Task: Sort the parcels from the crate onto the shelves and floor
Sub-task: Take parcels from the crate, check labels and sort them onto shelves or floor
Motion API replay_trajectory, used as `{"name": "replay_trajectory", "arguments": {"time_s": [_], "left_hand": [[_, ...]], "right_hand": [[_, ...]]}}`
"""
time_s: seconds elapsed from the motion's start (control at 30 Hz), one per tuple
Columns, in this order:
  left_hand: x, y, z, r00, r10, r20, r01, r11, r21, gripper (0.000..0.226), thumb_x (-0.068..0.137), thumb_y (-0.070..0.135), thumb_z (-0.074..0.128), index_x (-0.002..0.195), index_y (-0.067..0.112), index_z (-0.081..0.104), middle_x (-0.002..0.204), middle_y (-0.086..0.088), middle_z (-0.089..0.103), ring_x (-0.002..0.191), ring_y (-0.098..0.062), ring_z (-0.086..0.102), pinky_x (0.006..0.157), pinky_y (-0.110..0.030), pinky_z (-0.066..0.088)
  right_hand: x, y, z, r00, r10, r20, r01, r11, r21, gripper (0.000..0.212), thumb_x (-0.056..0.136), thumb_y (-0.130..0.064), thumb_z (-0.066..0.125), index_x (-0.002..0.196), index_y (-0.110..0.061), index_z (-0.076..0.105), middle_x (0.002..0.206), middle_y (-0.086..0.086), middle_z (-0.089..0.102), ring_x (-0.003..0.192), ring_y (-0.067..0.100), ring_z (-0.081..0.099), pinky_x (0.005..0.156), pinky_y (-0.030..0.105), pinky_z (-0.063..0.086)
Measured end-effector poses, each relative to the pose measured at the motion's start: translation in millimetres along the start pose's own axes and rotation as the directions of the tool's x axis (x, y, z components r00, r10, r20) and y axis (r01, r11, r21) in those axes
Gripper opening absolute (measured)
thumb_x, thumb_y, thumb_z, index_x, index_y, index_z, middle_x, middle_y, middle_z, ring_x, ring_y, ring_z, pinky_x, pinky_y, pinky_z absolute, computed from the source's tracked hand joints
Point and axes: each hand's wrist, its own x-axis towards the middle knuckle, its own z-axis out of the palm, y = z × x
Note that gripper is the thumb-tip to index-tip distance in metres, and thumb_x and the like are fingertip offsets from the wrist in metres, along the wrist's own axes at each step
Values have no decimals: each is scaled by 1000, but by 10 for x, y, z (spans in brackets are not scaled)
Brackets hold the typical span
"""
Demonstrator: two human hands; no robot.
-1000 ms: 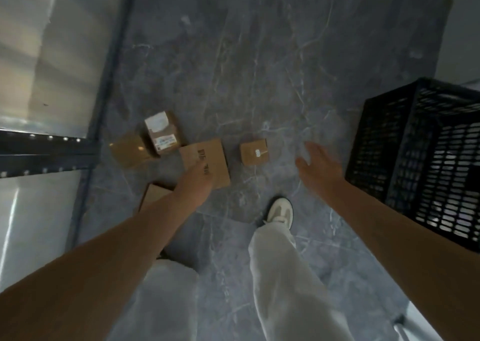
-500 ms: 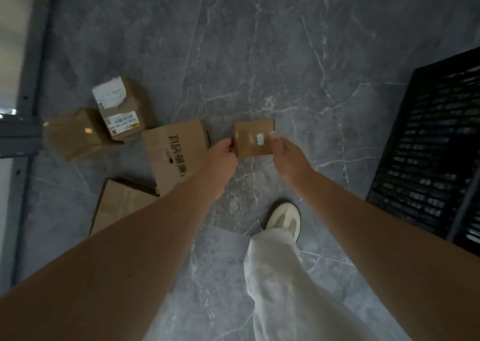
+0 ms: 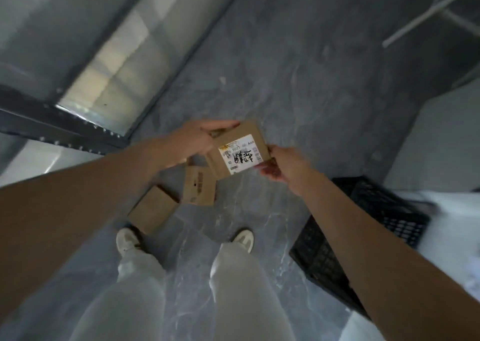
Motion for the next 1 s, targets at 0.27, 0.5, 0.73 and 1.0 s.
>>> {"name": "replay_trajectory", "arguments": {"time_s": [0.27,0.5,0.73,1.0], "left_hand": [[-1951,995,-718,942,284,-178,-323,910,-258,87,85,-17,58,148,39,36,142,-2,53,119,-31,61,98,-56,50],[-3760,636,-1158,774,419,-475,-529,840,-120,103,76,9,82,150,49,23,142,11,50,119,-14,60,98,-43,53],[-5613,-448,-1179,577,234,-782,-512,850,-123,117,63,18,90,150,44,16,128,5,53,101,-21,69,84,-38,59],[-7591,-2111,-505,243,-114,-963,-478,850,-221,141,53,20,91,148,37,-12,119,-2,48,92,-18,70,81,-30,59]], "right_hand": [[-1696,-1746,158,896,-436,83,414,889,195,24,103,-25,44,104,-7,60,61,10,54,47,18,53,41,24,47],[-3081,-2157,1366,693,-576,434,546,812,206,24,99,-13,53,119,-13,65,76,4,71,65,13,65,58,26,56],[-4439,-1587,3096,559,-446,700,757,619,-209,42,99,-54,39,107,-27,71,103,-2,75,99,17,67,82,35,52],[-5967,-50,5012,265,0,964,789,575,-217,38,96,-52,51,104,-24,76,109,3,75,99,17,71,90,33,53]]}}
